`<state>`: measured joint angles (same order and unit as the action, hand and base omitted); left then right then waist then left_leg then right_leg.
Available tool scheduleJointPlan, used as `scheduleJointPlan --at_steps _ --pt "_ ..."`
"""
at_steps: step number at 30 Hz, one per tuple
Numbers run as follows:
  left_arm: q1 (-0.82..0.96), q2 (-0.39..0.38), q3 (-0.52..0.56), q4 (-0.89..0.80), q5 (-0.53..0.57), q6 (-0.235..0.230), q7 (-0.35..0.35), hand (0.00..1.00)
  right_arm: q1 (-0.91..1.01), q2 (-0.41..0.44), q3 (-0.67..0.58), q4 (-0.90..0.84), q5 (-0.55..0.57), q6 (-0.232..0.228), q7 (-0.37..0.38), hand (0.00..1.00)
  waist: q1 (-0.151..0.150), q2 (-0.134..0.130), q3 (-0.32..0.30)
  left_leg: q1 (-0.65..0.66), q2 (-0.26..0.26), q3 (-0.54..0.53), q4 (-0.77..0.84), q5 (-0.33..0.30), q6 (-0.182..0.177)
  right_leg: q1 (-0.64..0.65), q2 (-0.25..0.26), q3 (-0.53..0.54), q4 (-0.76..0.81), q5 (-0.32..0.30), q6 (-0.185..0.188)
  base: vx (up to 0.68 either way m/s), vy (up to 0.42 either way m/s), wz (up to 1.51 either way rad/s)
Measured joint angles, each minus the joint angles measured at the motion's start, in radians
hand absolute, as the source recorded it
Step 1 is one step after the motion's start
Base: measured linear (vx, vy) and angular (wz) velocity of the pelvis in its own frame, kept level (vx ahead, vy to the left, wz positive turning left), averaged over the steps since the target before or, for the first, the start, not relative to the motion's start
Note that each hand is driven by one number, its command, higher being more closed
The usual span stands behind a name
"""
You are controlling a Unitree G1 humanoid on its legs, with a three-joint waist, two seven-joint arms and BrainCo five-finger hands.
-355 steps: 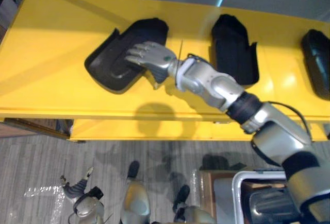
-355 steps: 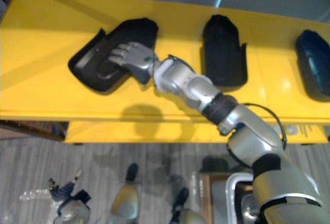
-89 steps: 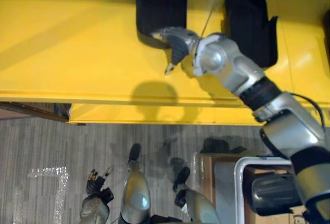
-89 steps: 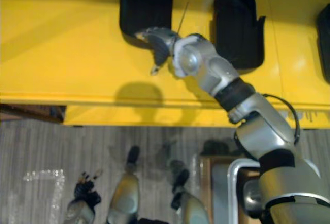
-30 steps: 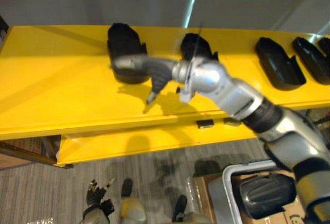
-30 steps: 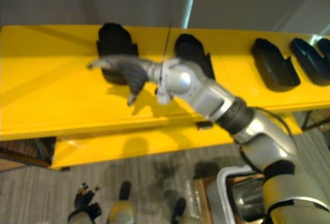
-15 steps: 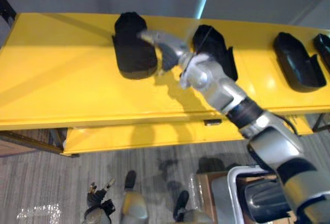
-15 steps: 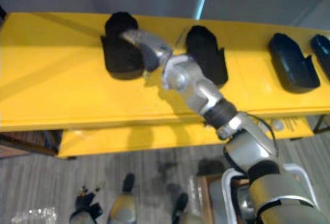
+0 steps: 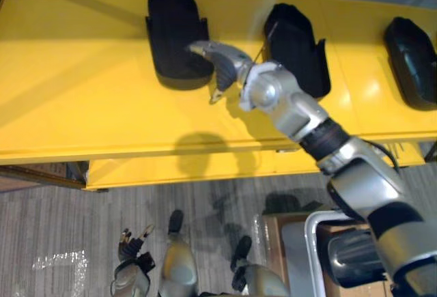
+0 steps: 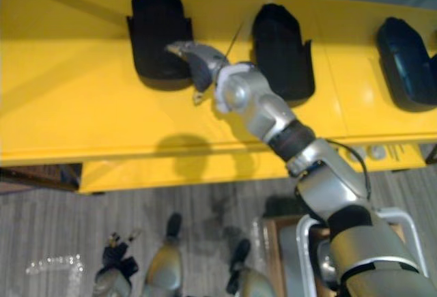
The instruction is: Walk over and take plastic housings, then place them on the shelf
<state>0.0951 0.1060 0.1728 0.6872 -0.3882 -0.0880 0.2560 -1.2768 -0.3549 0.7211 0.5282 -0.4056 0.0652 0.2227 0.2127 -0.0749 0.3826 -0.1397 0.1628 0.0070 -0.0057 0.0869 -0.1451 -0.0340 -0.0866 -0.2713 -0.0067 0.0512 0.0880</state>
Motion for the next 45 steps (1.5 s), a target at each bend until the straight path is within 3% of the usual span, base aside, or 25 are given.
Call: scheduleJointPlan --at_steps 9,15,22,38,40,45 --pt "0.000 -0.005 -0.037 0.003 -0.008 0.074 0.001 0.00 -0.012 0.004 0.008 0.042 -0.001 0.010 0.020 0.00 0.012 0.011 0.011 -0.004 0.002 0.001 -0.002 0.000 0.000 -0.011 0.000 -0.002 0.012 -0.006 -0.005 -0.01 -0.001 0.00" --pt "-0.001 -0.005 -0.037 0.023 -0.008 0.075 -0.002 0.00 -0.014 0.004 0.038 0.046 0.001 0.000 0.027 0.00 0.019 0.010 0.012 -0.008 0.002 0.001 -0.002 0.000 0.000 -0.014 0.000 -0.002 0.013 -0.006 -0.005 0.00 0.000 0.00" --pt "-0.006 -0.006 -0.038 0.042 -0.008 0.075 -0.003 0.00 -0.016 0.011 0.051 0.045 0.020 -0.004 0.086 0.00 0.020 0.009 0.012 -0.007 0.002 0.001 -0.002 0.001 0.000 -0.014 0.000 -0.002 0.014 -0.006 -0.006 0.00 0.000 0.00" --pt "-0.017 0.002 -0.042 0.062 0.002 0.074 -0.002 0.00 0.017 0.061 0.076 -0.044 0.018 -0.009 0.077 0.00 0.017 -0.003 0.019 -0.006 0.001 0.003 -0.001 0.001 0.000 -0.018 -0.003 0.000 0.021 -0.008 -0.006 0.00 0.000 0.00" --pt "-0.017 0.005 -0.047 0.063 0.003 0.073 -0.002 0.00 0.017 0.071 0.076 -0.048 0.018 -0.004 0.077 0.00 0.017 -0.001 0.020 -0.006 0.000 0.006 -0.001 0.001 0.000 -0.027 -0.004 0.003 0.027 -0.011 -0.005 0.00 0.001 -0.05" --pt "-0.020 0.002 -0.078 0.063 0.001 0.064 -0.003 0.00 0.017 0.078 0.075 -0.083 -0.003 0.002 0.085 0.00 0.013 0.032 0.040 -0.005 -0.006 0.027 -0.001 -0.001 0.003 -0.054 -0.017 0.025 0.056 -0.021 0.000 -0.02 0.014 -0.10"
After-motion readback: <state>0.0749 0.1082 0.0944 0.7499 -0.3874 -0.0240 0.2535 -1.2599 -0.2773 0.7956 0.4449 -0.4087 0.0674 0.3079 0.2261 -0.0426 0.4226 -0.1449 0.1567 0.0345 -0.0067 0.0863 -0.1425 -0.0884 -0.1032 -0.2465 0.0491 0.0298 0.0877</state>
